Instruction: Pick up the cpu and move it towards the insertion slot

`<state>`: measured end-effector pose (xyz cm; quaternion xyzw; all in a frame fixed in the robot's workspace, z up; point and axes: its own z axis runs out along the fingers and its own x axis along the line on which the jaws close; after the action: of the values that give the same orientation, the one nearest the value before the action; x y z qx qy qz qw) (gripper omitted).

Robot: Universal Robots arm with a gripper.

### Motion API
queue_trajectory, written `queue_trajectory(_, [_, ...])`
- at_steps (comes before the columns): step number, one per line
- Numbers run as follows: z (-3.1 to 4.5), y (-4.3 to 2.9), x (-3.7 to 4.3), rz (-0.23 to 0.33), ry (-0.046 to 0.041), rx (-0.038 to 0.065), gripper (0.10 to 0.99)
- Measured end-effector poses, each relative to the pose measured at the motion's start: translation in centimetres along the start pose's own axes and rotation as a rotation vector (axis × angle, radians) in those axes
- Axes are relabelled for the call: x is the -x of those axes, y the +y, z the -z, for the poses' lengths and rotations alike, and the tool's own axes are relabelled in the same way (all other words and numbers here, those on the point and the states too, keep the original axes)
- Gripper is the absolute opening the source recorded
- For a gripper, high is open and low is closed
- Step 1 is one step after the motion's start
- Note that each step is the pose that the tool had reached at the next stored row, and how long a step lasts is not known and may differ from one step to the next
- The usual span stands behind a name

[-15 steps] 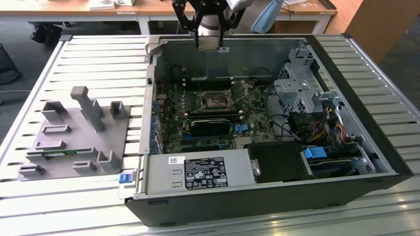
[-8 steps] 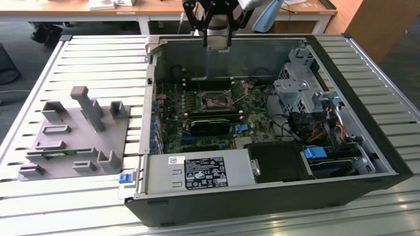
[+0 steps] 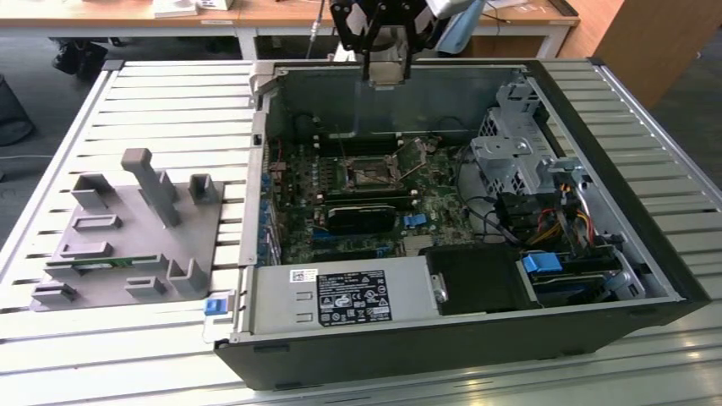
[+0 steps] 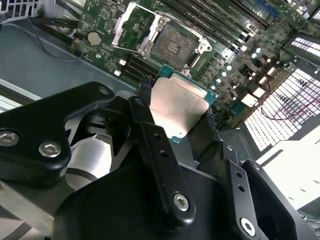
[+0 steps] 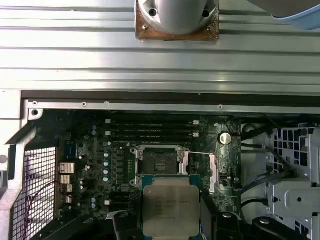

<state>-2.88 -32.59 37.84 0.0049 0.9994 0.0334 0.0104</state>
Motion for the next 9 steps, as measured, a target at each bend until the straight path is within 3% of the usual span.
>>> queue_trajectory(9, [-0.02, 0.00, 0.31, 0.000, 0.0000, 0.000, 0.545])
